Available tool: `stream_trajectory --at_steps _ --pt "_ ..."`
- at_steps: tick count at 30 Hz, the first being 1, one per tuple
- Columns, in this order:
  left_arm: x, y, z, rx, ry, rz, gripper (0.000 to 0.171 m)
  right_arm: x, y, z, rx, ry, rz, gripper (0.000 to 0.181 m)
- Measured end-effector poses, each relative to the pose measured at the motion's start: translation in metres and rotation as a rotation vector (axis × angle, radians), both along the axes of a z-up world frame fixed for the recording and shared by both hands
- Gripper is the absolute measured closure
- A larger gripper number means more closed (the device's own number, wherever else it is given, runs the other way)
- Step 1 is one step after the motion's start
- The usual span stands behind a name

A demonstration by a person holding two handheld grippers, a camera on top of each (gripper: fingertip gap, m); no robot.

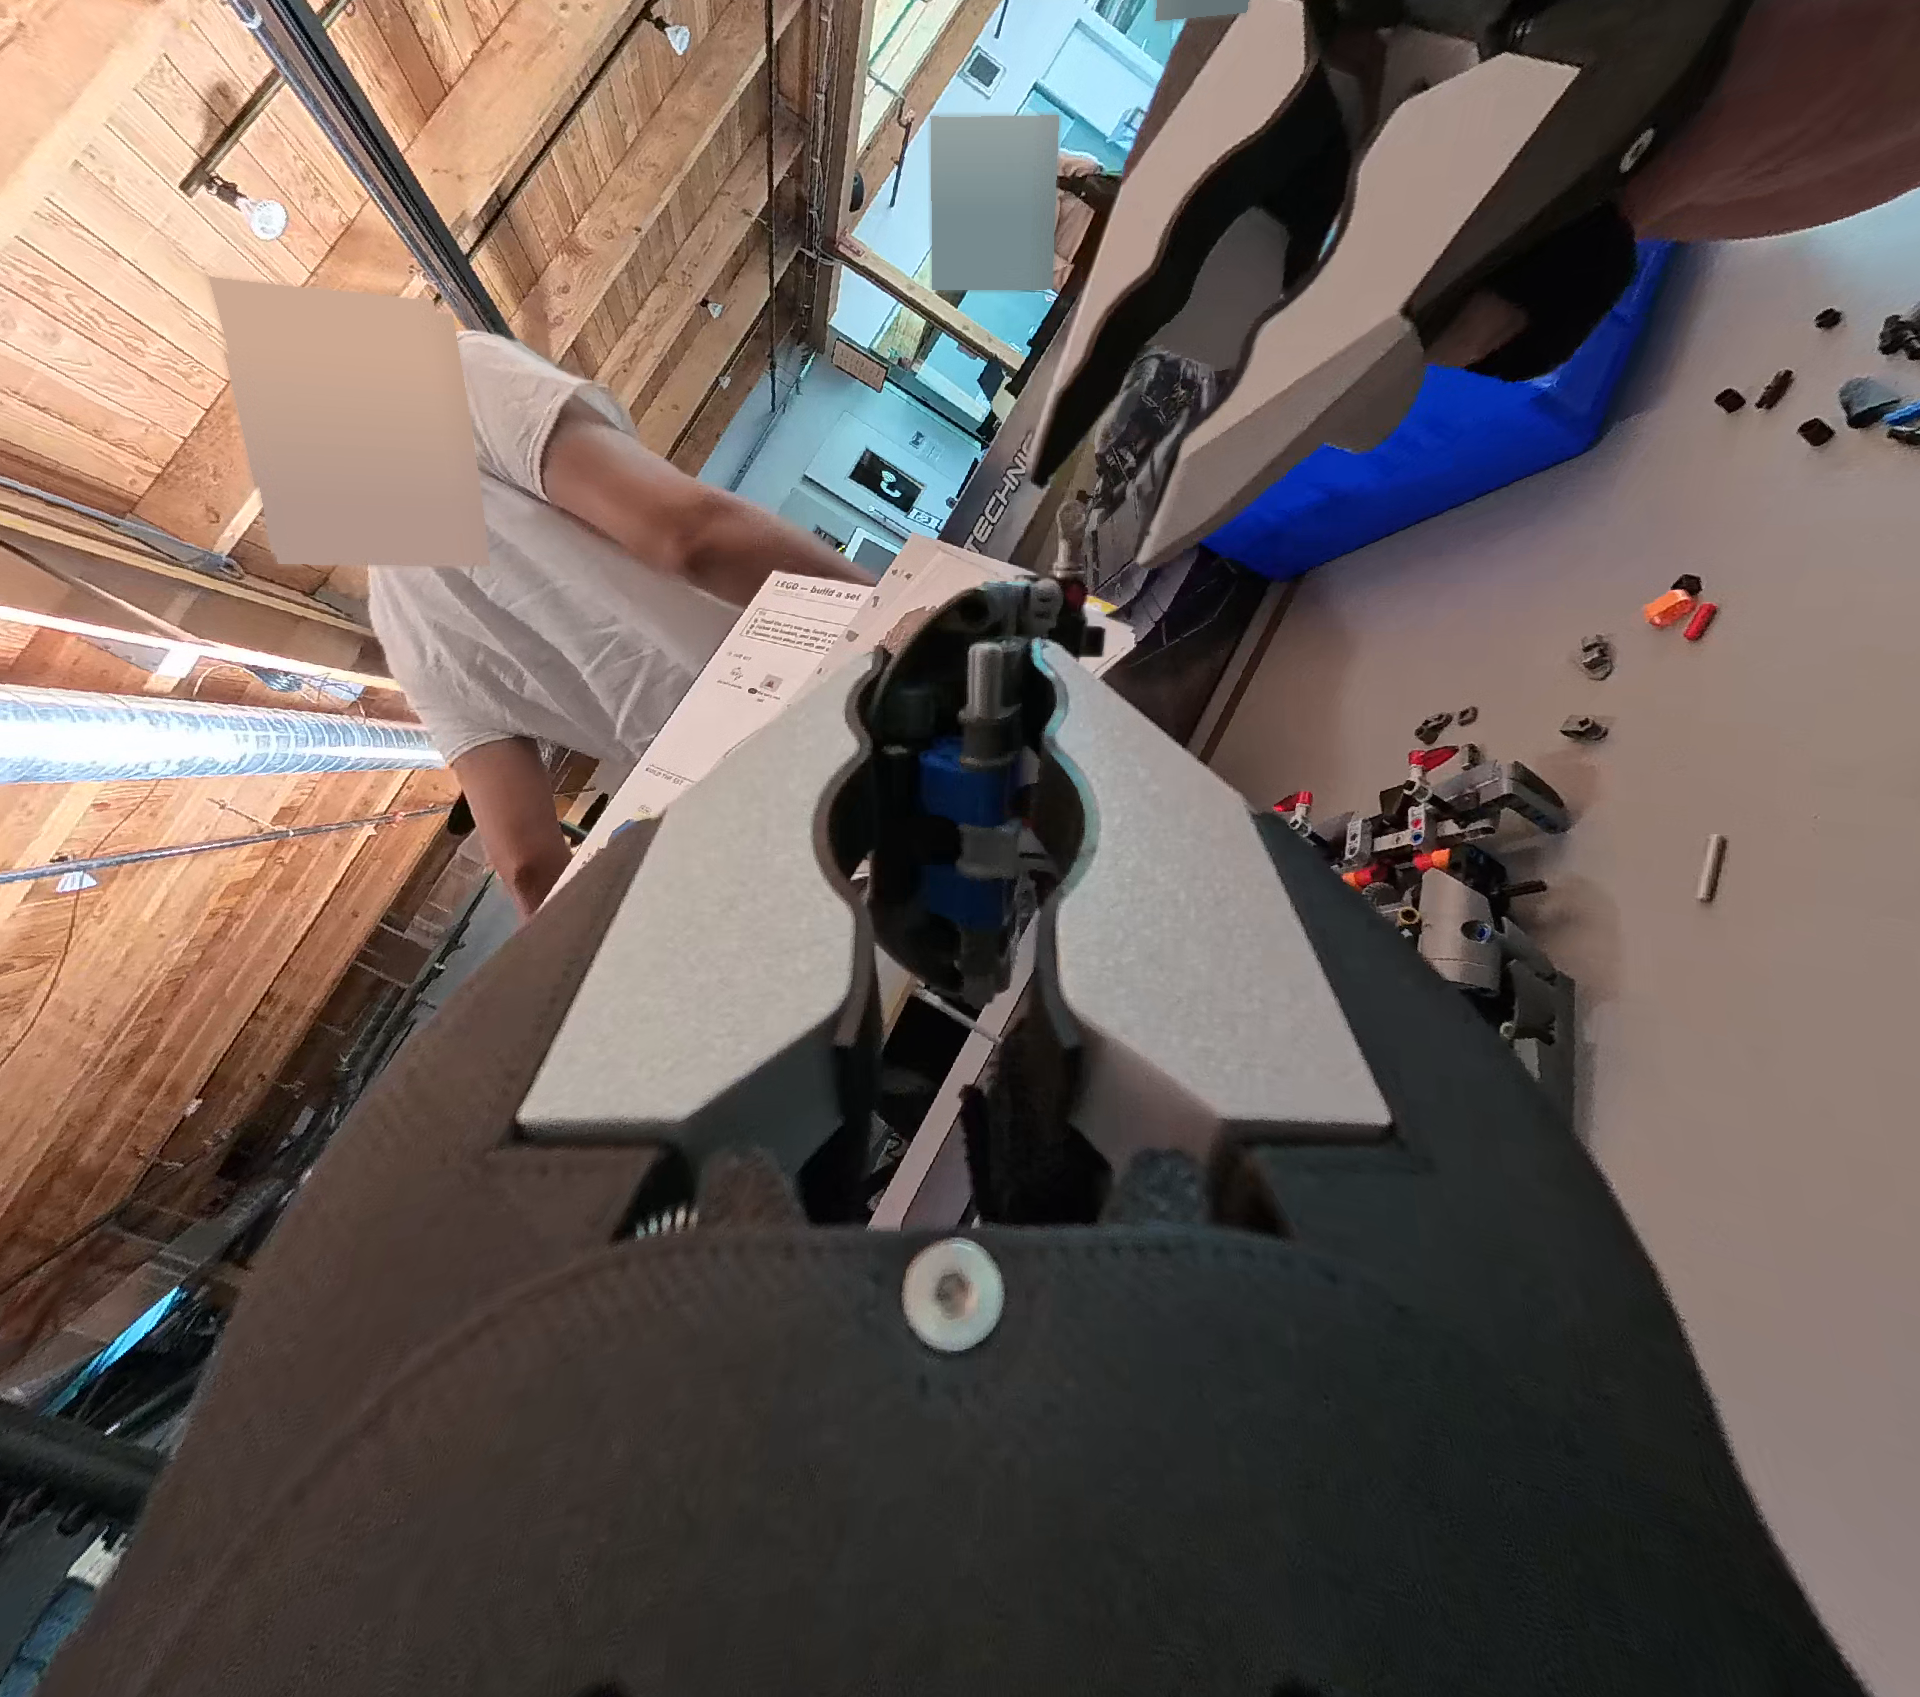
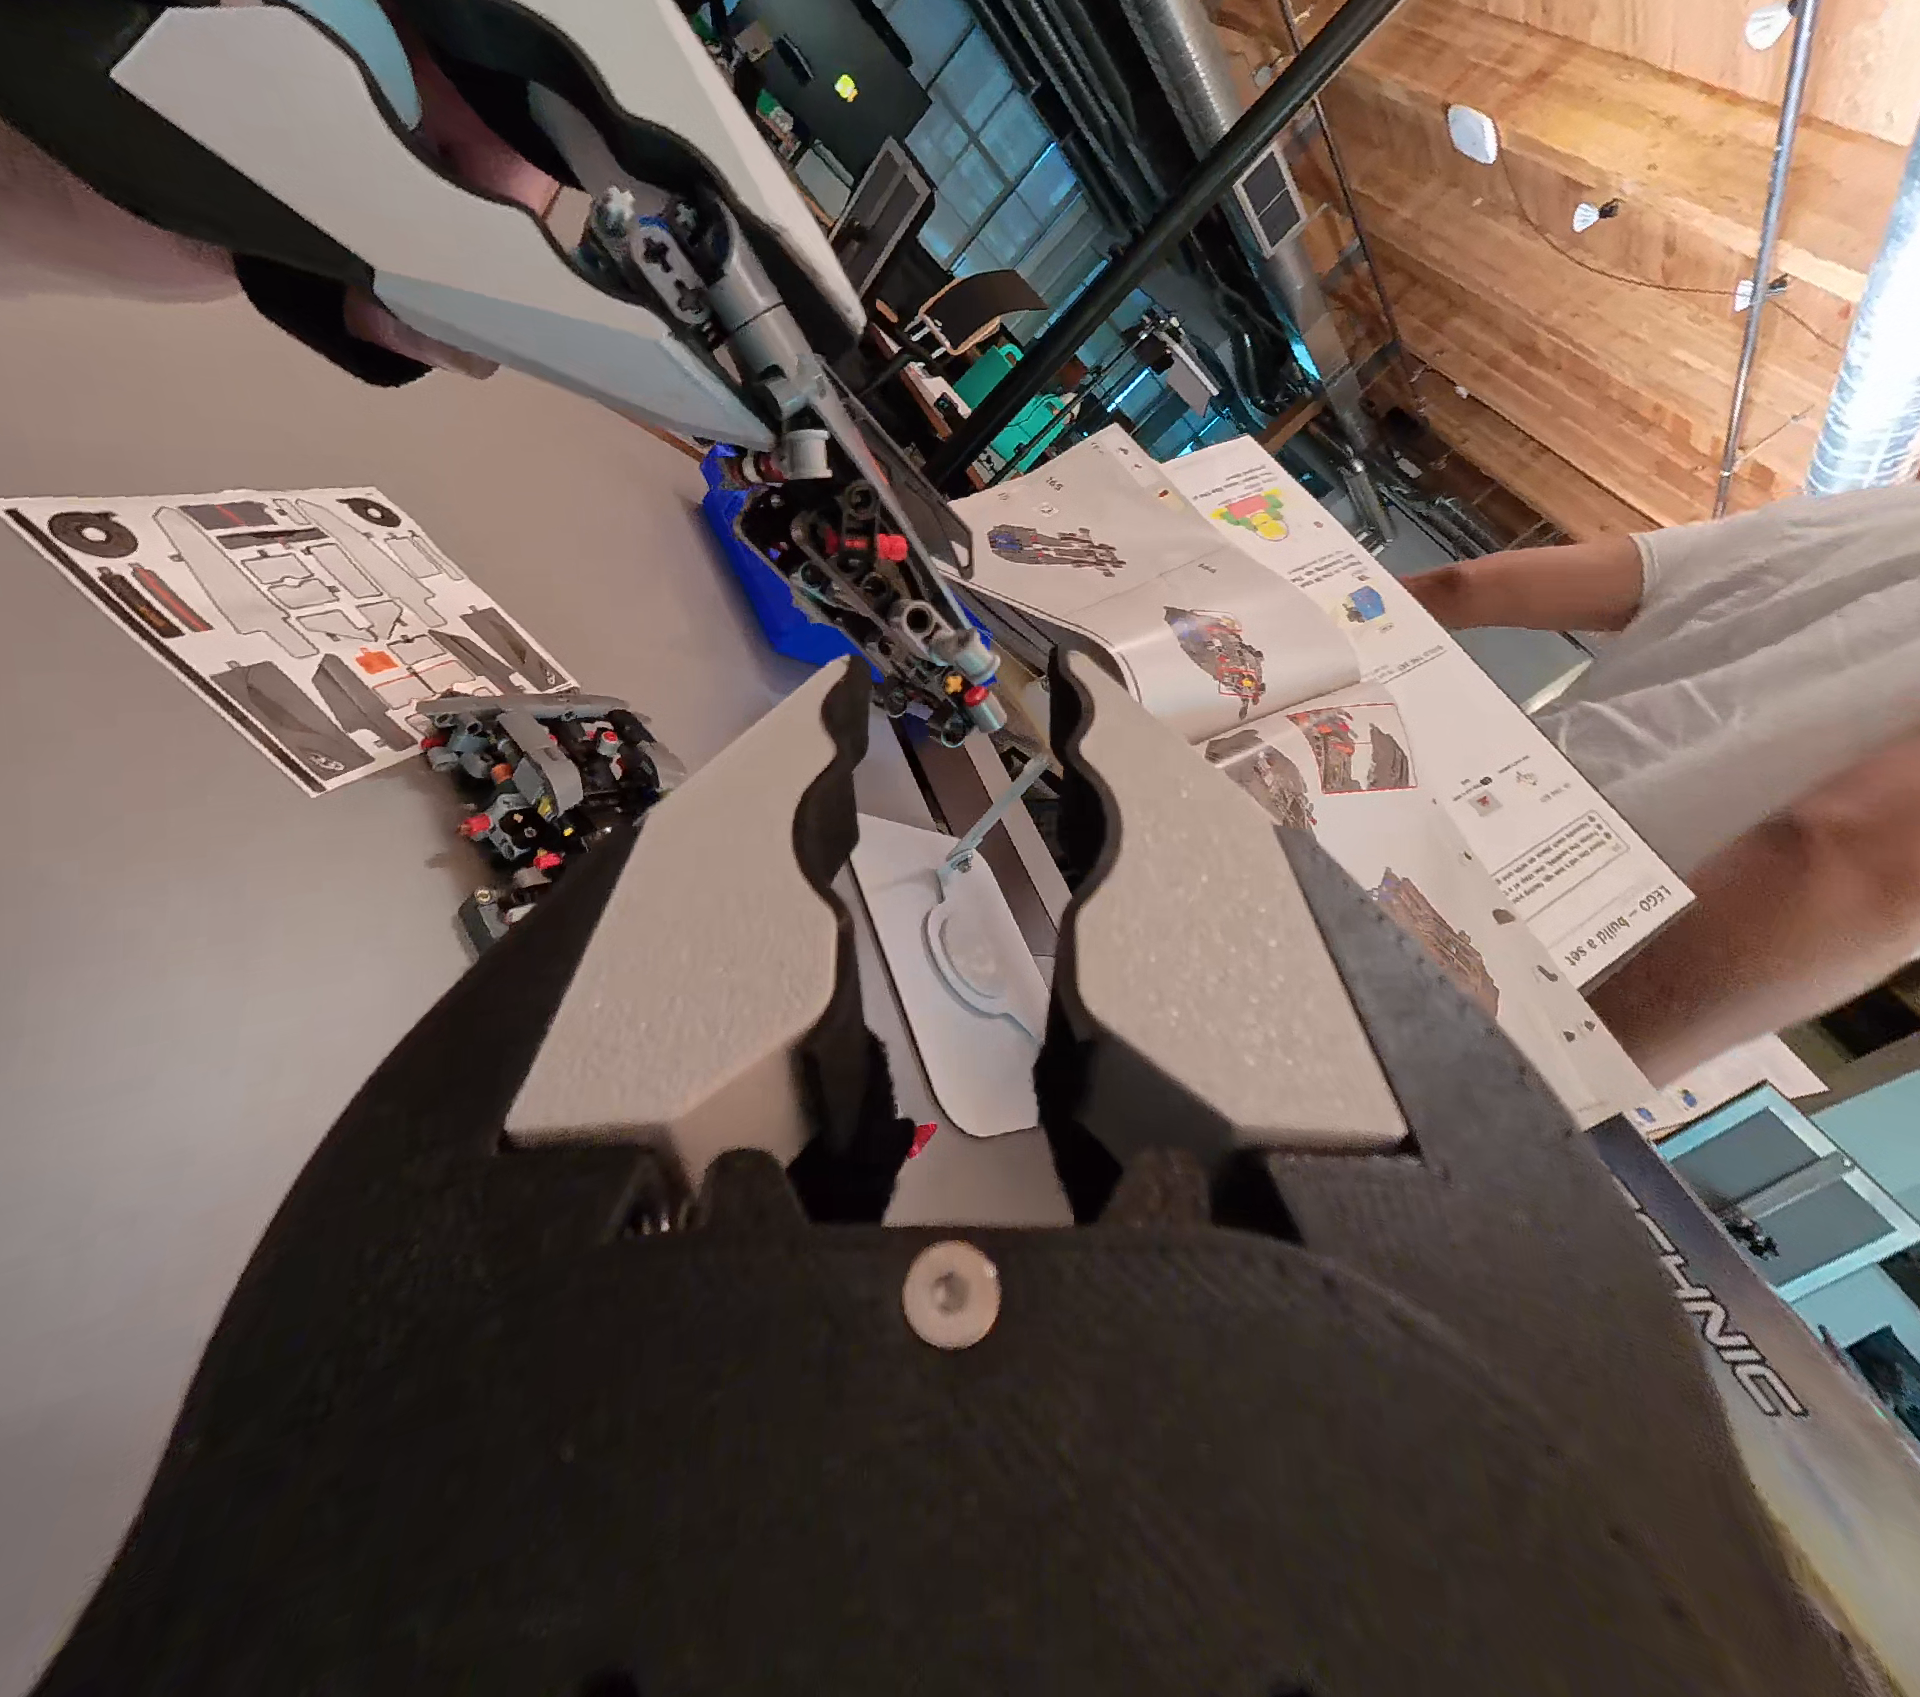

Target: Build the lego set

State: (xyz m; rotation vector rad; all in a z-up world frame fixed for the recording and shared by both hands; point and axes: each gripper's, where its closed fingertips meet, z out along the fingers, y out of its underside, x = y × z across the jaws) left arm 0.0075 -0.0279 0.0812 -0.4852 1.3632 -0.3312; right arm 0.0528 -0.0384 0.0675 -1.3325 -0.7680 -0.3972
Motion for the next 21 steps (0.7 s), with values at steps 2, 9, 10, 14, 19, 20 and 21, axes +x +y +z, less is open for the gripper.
stream_trajectory --at_steps 2,9,10,14,19,20,21 --pt "0.001 -0.002 -0.001 0.006 0.009 -0.007 0.149 -0.002 0.001 -0.003 -0.003 -0.025 -0.002 0.148" --pt "0.005 -0.013 -0.011 0.006 0.079 -0.064 0.149 -0.007 0.009 -0.018 -0.045 -0.091 -0.013 0.136" --pt "0.006 -0.015 -0.013 0.006 0.095 -0.078 0.149 -0.008 0.01 -0.02 -0.051 -0.1 -0.015 0.135" --pt "0.009 -0.024 -0.017 0.019 0.127 -0.108 0.149 -0.009 0.014 -0.034 -0.106 -0.141 -0.017 0.148" --pt "0.012 -0.025 -0.02 0.021 0.12 -0.1 0.149 -0.003 0.017 -0.036 -0.096 -0.155 -0.064 0.157" --pt "0.013 -0.022 -0.02 0.014 0.111 -0.088 0.148 -0.001 0.018 -0.035 -0.081 -0.164 -0.088 0.157" --pt "0.014 -0.019 -0.019 0.009 0.1 -0.072 0.146 0.002 0.02 -0.035 -0.069 -0.181 -0.114 0.159"
